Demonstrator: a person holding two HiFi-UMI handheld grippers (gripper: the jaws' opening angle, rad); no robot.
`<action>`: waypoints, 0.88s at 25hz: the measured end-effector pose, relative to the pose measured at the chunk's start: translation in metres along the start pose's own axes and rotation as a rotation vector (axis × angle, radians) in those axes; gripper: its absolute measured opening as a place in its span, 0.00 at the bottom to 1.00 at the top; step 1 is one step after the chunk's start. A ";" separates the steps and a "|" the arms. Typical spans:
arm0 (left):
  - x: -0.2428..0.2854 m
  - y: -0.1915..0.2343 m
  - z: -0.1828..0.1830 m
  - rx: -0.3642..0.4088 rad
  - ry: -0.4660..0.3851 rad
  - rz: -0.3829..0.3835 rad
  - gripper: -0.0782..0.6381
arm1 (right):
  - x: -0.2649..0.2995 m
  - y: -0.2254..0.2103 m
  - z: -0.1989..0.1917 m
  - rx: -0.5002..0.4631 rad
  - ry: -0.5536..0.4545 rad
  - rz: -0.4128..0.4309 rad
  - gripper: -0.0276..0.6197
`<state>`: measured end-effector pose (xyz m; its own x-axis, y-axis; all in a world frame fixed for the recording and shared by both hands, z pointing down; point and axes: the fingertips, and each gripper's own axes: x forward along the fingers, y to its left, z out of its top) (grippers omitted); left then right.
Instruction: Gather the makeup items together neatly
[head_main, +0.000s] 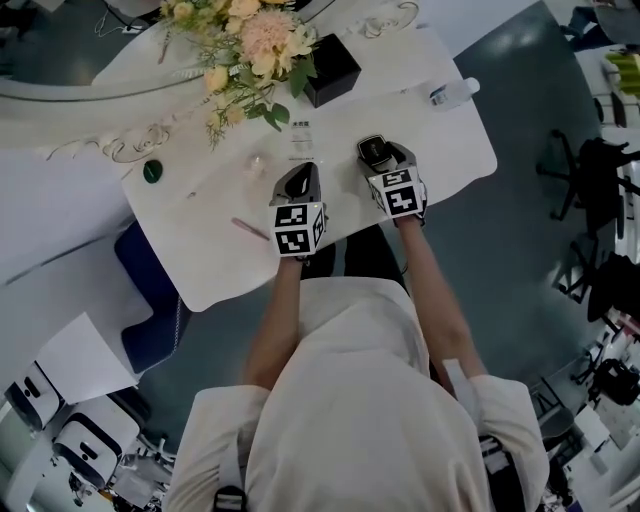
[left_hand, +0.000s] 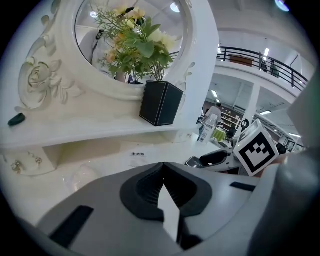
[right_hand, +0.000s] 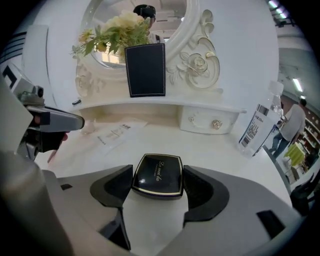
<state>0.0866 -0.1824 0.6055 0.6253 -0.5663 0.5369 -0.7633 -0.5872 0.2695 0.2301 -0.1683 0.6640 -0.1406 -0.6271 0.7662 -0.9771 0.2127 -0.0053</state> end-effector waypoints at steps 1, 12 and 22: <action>-0.003 0.000 -0.003 -0.001 0.002 -0.002 0.13 | -0.003 0.002 -0.004 -0.007 0.003 0.001 0.52; -0.024 0.014 -0.018 -0.020 0.003 0.008 0.13 | -0.026 0.013 -0.038 -0.003 0.023 -0.010 0.51; -0.028 0.020 -0.022 -0.046 -0.002 0.002 0.13 | -0.031 0.024 -0.037 0.000 0.011 0.024 0.52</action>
<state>0.0501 -0.1656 0.6134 0.6241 -0.5687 0.5358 -0.7712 -0.5588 0.3050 0.2170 -0.1161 0.6643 -0.1625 -0.6135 0.7728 -0.9734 0.2280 -0.0236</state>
